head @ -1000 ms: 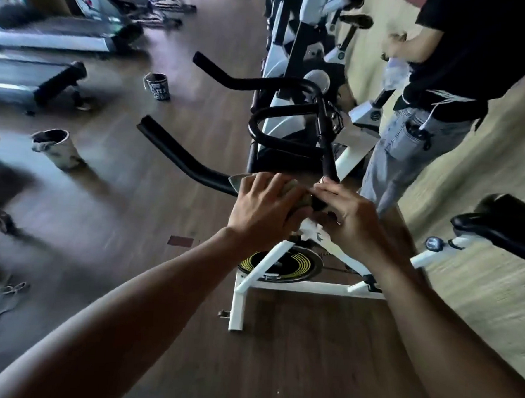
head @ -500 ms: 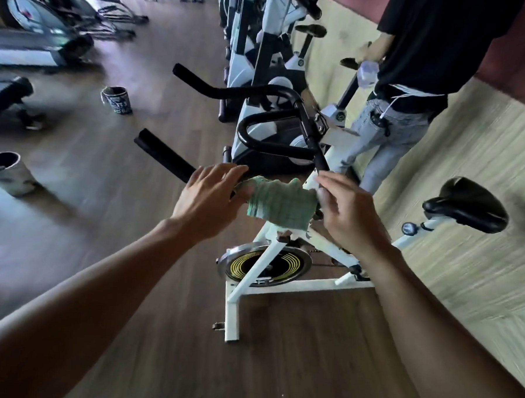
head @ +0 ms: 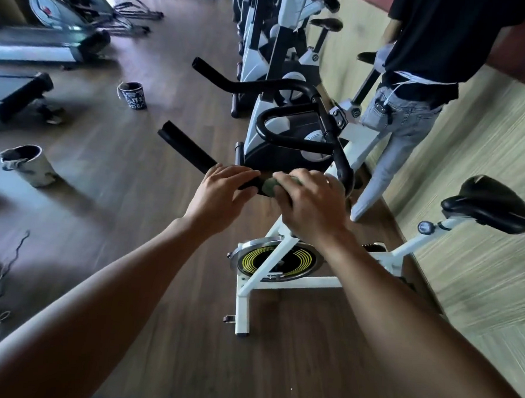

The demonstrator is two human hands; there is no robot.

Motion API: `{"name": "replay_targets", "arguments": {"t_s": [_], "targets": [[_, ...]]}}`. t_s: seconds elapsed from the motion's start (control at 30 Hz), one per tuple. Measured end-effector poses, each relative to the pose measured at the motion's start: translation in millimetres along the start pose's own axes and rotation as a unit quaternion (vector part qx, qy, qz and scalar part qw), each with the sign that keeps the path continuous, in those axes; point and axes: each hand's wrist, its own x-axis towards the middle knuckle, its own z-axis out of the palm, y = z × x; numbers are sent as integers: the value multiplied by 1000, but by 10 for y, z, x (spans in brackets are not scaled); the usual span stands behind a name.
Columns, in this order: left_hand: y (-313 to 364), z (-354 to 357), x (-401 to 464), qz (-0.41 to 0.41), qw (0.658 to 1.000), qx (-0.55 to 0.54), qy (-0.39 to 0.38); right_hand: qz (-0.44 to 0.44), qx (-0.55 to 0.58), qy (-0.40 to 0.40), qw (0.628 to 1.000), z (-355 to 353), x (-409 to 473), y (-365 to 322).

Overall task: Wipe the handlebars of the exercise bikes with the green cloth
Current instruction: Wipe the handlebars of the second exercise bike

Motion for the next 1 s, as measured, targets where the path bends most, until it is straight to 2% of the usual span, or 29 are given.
{"name": "replay_targets", "arguments": {"t_s": [0.1,0.2,0.3,0.4,0.47,0.53,0.7,0.87,1.0], "targets": [[-1,30,3,-8,1000,-4,8,2,-4,-15,1000,-59,-40,160],[25,60,-10,-9,999,-5,31,67,-29,-28,997,-37,-79,-17],[25,86,3,-4,999,4,33,115,-22,13,993,32,-110,-209],[43,90,8,-3,999,7,37,38,-22,55,998,64,-133,-27],[49,94,7,-3,999,6,41,-45,16,67,997,44,-70,214],[44,100,8,-6,999,8,41,-91,47,71,992,36,-5,401],[63,122,3,-14,999,17,50,-59,29,131,989,157,-178,272],[71,130,-6,-14,998,18,52,-194,74,55,977,42,-48,761],[94,136,4,-15,998,22,52,-191,117,43,974,-39,58,878]]}}
